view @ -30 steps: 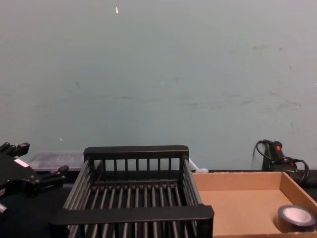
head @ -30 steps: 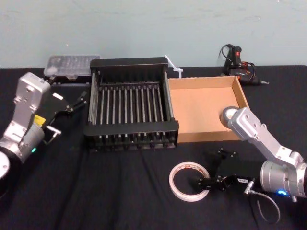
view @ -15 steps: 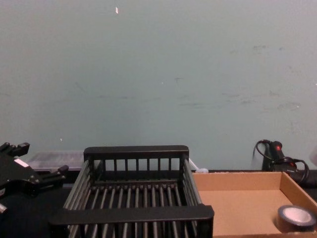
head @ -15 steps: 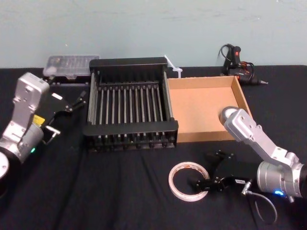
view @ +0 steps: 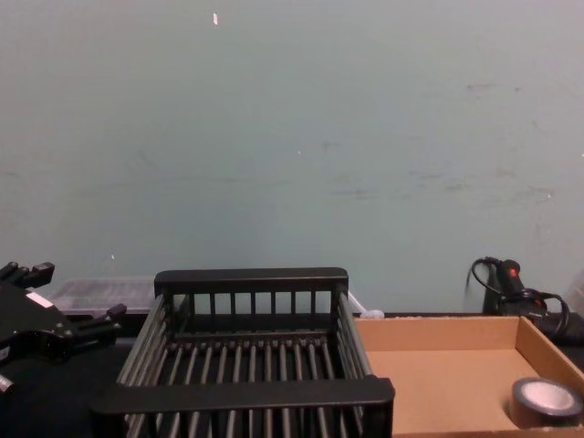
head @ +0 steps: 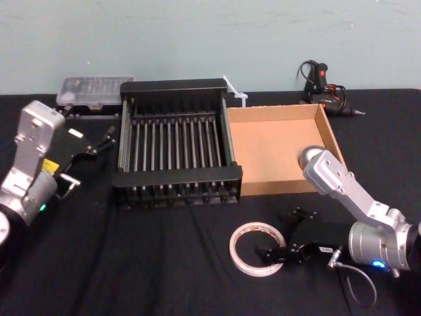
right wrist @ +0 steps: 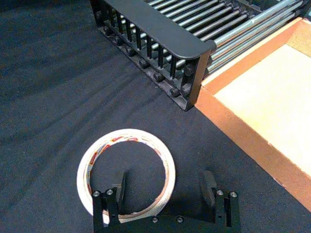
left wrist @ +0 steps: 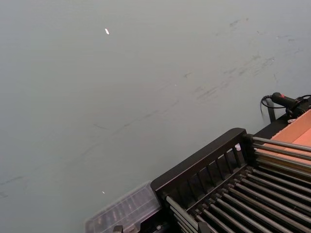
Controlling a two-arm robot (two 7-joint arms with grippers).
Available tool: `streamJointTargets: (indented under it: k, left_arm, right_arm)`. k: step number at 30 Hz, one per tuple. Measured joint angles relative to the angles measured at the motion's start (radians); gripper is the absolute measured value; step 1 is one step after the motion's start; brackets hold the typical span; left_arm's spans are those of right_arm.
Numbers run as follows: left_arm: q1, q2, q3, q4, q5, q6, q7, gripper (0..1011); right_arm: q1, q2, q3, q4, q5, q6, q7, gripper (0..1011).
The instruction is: Pick up the white tape and place it into the black box , Pick up the silver tape and place it into the brown box.
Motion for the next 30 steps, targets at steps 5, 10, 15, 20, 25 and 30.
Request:
streamJointTargets:
  k: [5, 10, 15, 20, 25, 30]
  left_arm:
    - [0.0, 0.0, 0.0, 0.0, 0.0, 0.0, 0.0, 1001]
    - [0.0, 0.0, 0.0, 0.0, 0.0, 0.0, 0.0, 1001]
    - [0.0, 0.0, 0.0, 0.0, 0.0, 0.0, 0.0, 1001]
    - [0.0, 0.0, 0.0, 0.0, 0.0, 0.0, 0.0, 1001]
    - [0.0, 0.0, 0.0, 0.0, 0.0, 0.0, 0.0, 1002]
    - [0.0, 0.0, 0.0, 0.0, 0.0, 0.0, 0.0, 1001]
  right_arm:
    - [0.001, -0.001, -0.001, 0.001, 0.0, 0.003, 0.002, 1002]
    - [0.001, -0.003, 0.0, 0.002, 0.0, 0.009, 0.001, 1002]
    - [0.001, -0.004, 0.0, 0.003, 0.0, 0.017, 0.0, 1002]
    - [0.002, -0.005, -0.001, 0.005, 0.0, 0.02, 0.001, 1002]
    - [0.002, -0.004, -0.001, 0.005, 0.001, 0.02, 0.001, 1002]
    - [0.002, -0.004, -0.001, 0.005, 0.001, 0.02, 0.001, 1002]
